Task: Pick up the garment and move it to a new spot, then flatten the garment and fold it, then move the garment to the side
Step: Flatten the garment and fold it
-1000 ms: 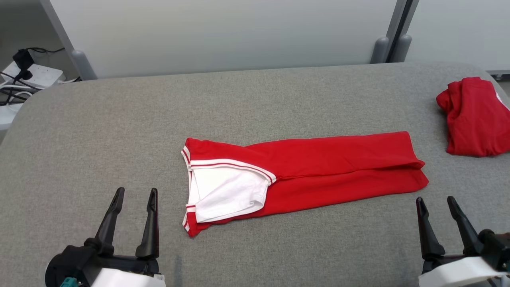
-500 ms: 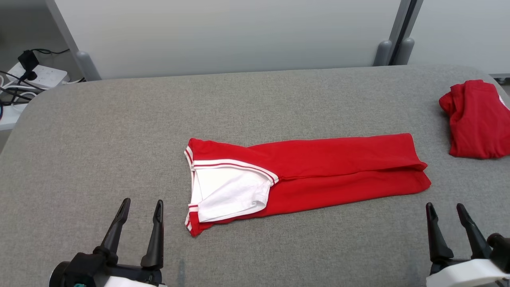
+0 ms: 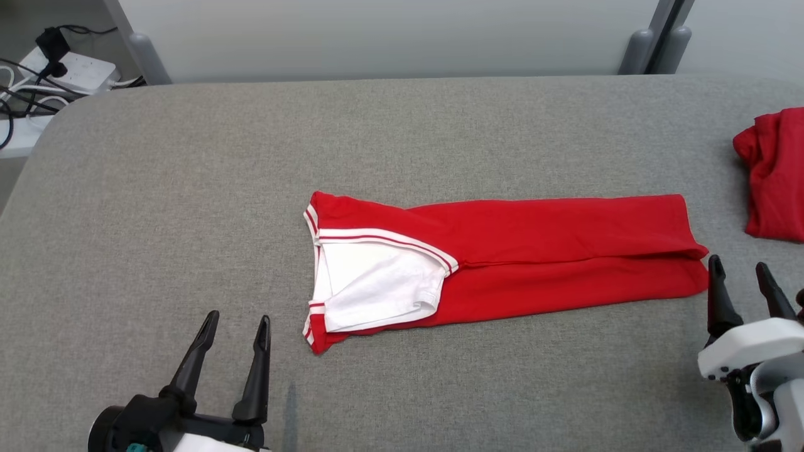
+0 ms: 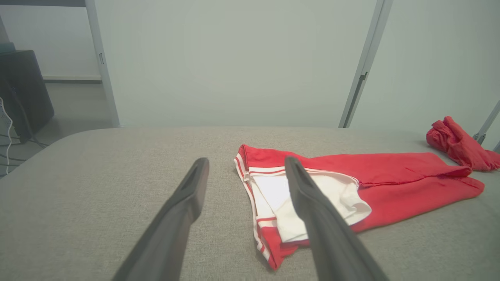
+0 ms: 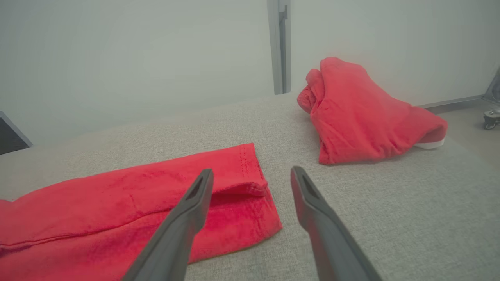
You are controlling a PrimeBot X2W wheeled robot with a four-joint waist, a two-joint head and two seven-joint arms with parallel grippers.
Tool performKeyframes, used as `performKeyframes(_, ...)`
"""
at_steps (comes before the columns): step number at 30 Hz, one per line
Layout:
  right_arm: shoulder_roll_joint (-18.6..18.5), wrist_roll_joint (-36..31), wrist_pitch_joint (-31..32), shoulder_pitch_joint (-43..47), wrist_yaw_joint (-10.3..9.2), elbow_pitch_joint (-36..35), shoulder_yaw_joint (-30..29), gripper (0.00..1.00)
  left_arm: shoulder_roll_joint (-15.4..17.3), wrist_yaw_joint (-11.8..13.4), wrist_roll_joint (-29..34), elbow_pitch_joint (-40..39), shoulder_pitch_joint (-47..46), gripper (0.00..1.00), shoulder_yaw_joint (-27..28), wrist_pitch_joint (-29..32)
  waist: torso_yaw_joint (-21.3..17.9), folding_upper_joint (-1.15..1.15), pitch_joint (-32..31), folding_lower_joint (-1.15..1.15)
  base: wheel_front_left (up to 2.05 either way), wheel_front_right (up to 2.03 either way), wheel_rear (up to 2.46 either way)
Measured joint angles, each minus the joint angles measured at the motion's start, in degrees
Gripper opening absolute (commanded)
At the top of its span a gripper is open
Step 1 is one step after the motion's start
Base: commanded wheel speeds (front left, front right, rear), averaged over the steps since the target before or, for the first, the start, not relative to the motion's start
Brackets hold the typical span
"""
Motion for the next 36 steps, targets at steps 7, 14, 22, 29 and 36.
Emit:
performKeyframes(7, -0.2, -0.1, 0.0, -9.7, 0.0, 12.6, -4.2, 1.0, 0.0, -0.5, 0.4, -0.2, -2.7, 1.0, -0.3, 0.0, 1.4, 0.0, 3.3, 0.0, 0.0, 0.0, 0.0)
performKeyframes(14, -0.6, 0.3, 1.8, -17.4, 0.0, 22.6, -6.3, 1.0, 0.2, -0.5, 0.7, -0.2, -3.5, 1.0, -0.3, 0.0, 2.4, 0.0, 6.6, 0.0, 0.0, 0.0, 0.0)
performKeyframes(22, -1.0, 0.0, 6.2, -22.4, 0.02, 32.0, -7.6, 1.0, 0.6, -0.5, 0.6, -0.2, -5.8, 1.0, -0.8, 0.0, 2.6, 0.0, 7.9, 0.0, 0.0, 0.0, 0.0)
performKeyframes(29, -1.1, 0.0, 7.3, -24.5, 0.01, 35.3, -7.7, 0.43, 0.9, -0.5, 0.5, -0.1, -5.8, 1.0, -1.4, 0.0, 2.2, 0.0, 7.4, 0.0, 0.0, 0.0, 0.0)
performKeyframes(36, -1.4, 0.0, 7.8, -25.0, 0.04, 36.5, -7.5, 0.0, 1.6, -0.5, 0.0, -0.1, -5.8, 1.0, -1.7, 0.0, 2.4, 0.0, 7.1, 0.0, 0.0, 0.0, 0.0)
